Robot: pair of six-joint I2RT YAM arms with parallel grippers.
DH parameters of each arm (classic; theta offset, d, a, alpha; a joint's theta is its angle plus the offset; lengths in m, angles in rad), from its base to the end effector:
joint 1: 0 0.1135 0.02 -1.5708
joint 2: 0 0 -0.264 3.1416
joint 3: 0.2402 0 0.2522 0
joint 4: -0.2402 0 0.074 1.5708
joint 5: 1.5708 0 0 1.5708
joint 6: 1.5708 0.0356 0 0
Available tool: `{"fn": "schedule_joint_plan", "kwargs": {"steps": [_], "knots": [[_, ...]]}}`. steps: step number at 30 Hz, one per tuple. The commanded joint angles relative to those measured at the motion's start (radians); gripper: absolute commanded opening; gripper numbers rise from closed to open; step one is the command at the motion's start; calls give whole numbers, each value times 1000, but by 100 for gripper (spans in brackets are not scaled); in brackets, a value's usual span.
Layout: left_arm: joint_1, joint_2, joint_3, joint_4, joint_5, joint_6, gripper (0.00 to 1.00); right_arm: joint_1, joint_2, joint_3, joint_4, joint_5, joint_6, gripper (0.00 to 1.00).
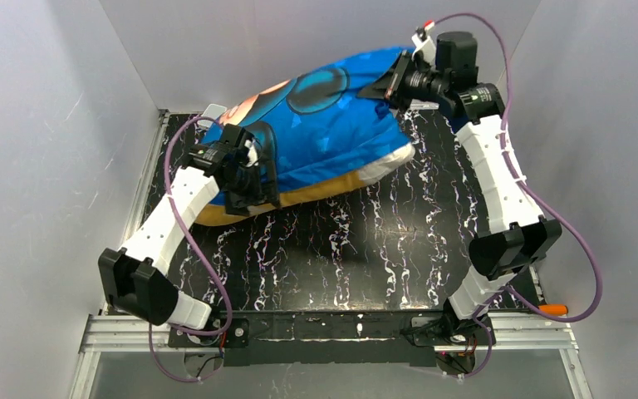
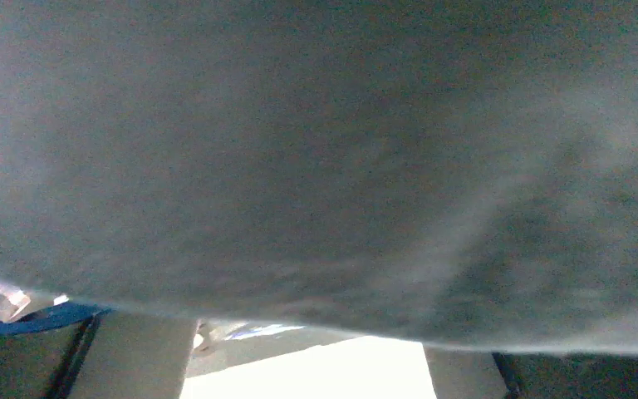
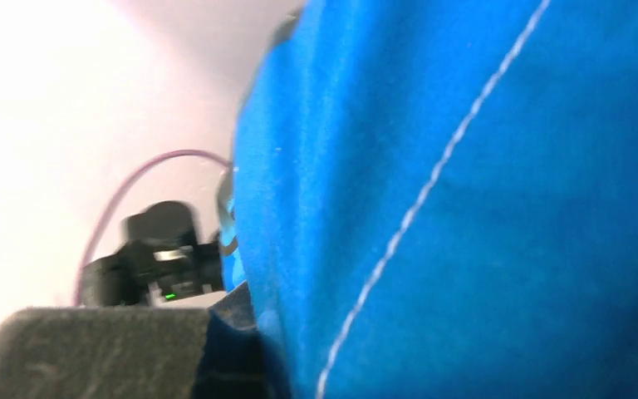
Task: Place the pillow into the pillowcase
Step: Stuff the pillow into the pillowcase.
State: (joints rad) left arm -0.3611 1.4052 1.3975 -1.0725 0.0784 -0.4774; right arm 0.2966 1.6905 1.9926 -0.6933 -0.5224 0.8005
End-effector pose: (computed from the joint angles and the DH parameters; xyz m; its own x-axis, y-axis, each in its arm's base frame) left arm 0.2549 -0.0992 0.3354 -0.9106 -0.1457 -0.3867 -0.0356 0.9600 -0.2778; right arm 0.3434 0.1235 0.4658 -0.7523 0.4205 -0.5072 -0.2218 0.5632 0.7960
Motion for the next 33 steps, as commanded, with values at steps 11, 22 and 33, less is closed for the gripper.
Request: {"fn": "schedule_joint_plan", "kwargs": {"steps": [11,22,33], "knots": [[-406,516,668,343,478,-158,85,-18,-37,272,877,-262,313,1],[-351,164,381,401,328,-142,92,-17,130,356,1049,-360,465,1],[-88,-349,0,264,195,-281,97,271,149,37,560,-480,32,1]]}}
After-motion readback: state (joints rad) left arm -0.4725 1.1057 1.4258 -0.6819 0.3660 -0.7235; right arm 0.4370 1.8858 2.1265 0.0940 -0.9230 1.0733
